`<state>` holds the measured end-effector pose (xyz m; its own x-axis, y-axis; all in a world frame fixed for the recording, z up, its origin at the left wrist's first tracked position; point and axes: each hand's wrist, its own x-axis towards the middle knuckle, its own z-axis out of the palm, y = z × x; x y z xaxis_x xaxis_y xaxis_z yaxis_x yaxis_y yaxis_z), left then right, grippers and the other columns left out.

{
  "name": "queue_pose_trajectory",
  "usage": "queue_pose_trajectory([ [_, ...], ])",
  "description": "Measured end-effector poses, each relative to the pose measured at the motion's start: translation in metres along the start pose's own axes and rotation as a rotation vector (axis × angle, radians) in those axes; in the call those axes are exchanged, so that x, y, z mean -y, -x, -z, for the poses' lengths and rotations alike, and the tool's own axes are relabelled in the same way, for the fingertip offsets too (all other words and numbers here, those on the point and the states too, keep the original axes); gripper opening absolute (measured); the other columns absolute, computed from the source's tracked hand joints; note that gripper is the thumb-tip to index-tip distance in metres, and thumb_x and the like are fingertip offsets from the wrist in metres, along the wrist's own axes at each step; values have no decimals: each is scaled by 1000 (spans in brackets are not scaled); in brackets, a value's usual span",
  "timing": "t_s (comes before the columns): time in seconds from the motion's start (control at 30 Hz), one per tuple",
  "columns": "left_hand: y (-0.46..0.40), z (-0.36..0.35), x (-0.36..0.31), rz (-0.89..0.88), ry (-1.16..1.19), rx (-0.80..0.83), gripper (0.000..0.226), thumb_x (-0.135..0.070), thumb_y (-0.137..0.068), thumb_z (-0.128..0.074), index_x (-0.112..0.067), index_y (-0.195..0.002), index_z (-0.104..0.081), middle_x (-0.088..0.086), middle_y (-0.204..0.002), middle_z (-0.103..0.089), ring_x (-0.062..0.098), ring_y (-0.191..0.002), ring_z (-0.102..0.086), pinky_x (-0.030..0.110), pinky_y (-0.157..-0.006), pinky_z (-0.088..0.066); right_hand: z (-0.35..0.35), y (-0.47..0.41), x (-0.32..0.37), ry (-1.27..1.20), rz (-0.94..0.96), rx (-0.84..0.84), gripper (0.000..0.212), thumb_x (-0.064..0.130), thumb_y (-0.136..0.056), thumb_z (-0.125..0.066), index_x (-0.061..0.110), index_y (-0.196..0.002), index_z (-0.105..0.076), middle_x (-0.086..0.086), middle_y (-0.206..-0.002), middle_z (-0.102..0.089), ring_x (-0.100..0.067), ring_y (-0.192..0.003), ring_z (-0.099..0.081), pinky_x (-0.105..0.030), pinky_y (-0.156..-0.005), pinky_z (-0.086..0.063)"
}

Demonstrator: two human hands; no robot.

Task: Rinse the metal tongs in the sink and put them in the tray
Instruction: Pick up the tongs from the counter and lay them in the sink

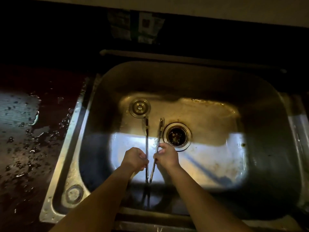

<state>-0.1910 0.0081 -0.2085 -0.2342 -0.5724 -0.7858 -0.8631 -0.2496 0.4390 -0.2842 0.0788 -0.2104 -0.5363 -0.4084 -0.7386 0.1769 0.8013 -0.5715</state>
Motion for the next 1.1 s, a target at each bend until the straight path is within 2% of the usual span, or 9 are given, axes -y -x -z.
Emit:
queue_pose_trajectory([
  [0.1,-2,-3,-3,1,-62,-6,18,0,-71,-73,-8,-62,-59,13,-68,-66,19,-52,-62,28,-57,-55,-3,-1,-3,2,0,-67,27,0,-73,-61,15,-95,-57,-6,-76,-61,-29,-80,-65,-39,-74,-54],
  [0.2,-1,-3,-6,-38,-185,-2,7,-8,-74,-72,-4,-75,-66,14,-86,-72,22,-75,-67,27,-71,-52,-3,1,-3,-3,-10,-60,26,-1,-73,-60,15,-93,-55,-13,-81,-63,-35,-83,-65,-44,-73,-55],
  [0.37,12,4,-13,-128,-389,27,23,-28,-87,-56,-8,-97,-66,10,-105,-69,23,-94,-62,31,-81,-46,17,8,7,193,70,-3,23,10,-82,-59,11,-105,-58,-8,-98,-64,-19,-81,-56,-20,-55,-39],
  [0.53,64,14,-32,-308,-621,-100,33,-36,-91,-45,-17,-115,-57,7,-120,-63,25,-107,-59,34,-83,-46,56,46,25,367,156,76,26,21,-87,-54,17,-113,-58,-9,-117,-64,-27,-102,-61,-37,-88,-50],
  [0.6,92,13,-41,-431,-617,-182,34,-34,-92,-44,-16,-118,-56,9,-121,-63,27,-107,-59,37,-85,-48,74,67,31,477,220,72,30,22,-88,-53,17,-117,-56,-9,-119,-64,-26,-104,-61,-43,-91,-50],
  [0.73,145,3,-60,-699,-567,-372,32,-30,-91,-47,-15,-117,-58,10,-114,-67,28,-98,-63,37,-81,-49,112,117,33,627,346,-73,34,27,-87,-52,20,-121,-55,-7,-121,-63,-26,-108,-58,-40,-88,-51],
  [0.9,182,-30,-55,-969,-444,-462,30,-23,-88,-50,-11,-112,-62,9,-110,-70,27,-99,-64,40,-87,-49,159,171,10,551,435,-281,32,30,-89,-51,23,-120,-56,-2,-122,-61,-22,-106,-58,-34,-83,-50],
  [1.0,184,-61,-46,-960,-488,-417,32,-26,-89,-52,-16,-119,-59,6,-122,-64,25,-114,-58,46,-102,-38,185,191,-8,508,474,-401,31,24,-89,-52,19,-119,-59,-3,-123,-61,-22,-108,-57,-30,-86,-46],
  [1.1,183,-85,-38,-940,-577,-362,40,-31,-89,-51,-18,-127,-52,6,-135,-54,25,-128,-47,54,-110,-24,205,202,-23,617,486,-578,36,21,-88,-52,13,-123,-57,-9,-132,-56,-25,-122,-50,-35,-102,-39],
])
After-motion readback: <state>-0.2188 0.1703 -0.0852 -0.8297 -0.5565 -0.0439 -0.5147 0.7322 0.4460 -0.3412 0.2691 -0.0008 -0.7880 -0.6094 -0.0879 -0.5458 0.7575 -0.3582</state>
